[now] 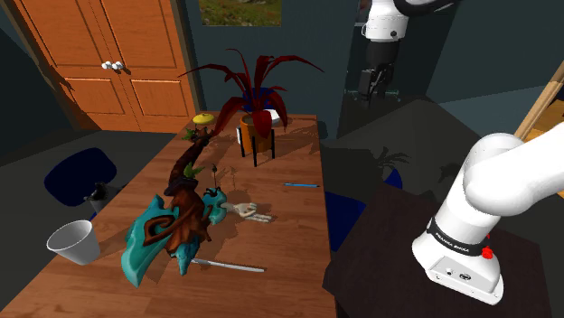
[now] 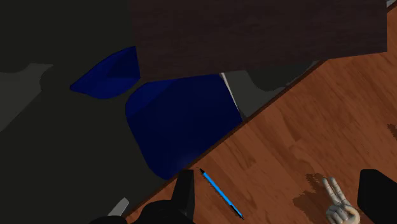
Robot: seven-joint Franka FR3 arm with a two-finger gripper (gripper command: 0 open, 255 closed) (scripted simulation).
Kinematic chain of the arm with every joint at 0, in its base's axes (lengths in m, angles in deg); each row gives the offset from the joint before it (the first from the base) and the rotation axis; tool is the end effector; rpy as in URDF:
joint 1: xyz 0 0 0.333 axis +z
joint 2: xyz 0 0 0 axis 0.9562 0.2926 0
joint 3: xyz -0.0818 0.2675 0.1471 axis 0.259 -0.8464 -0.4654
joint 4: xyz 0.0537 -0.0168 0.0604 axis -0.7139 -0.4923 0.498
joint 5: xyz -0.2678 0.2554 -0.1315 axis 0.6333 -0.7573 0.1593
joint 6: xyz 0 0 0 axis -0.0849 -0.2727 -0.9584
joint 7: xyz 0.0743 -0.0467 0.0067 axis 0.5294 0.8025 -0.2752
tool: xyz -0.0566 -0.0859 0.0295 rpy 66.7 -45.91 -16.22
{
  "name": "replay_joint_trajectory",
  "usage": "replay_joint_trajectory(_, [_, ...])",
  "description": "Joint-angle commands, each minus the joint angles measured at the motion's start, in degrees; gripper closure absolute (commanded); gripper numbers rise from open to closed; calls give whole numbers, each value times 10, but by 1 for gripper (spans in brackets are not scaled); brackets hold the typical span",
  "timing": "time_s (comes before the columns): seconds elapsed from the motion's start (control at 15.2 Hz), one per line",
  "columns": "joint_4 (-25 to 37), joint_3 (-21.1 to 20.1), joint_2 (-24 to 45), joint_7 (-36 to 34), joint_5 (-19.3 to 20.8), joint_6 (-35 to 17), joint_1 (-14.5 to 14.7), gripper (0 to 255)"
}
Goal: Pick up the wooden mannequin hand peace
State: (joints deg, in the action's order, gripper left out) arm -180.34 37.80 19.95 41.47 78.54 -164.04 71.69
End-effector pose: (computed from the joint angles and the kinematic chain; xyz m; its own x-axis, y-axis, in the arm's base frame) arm 0.3196 -0.0403 0.5599 0.9937 -0.1031 -0.0427 -0.1012 -0.9938 0.0458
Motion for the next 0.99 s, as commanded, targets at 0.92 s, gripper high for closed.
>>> replay_joint_trajectory(0.92, [17,-41,255,-42,-29,-219,40,0])
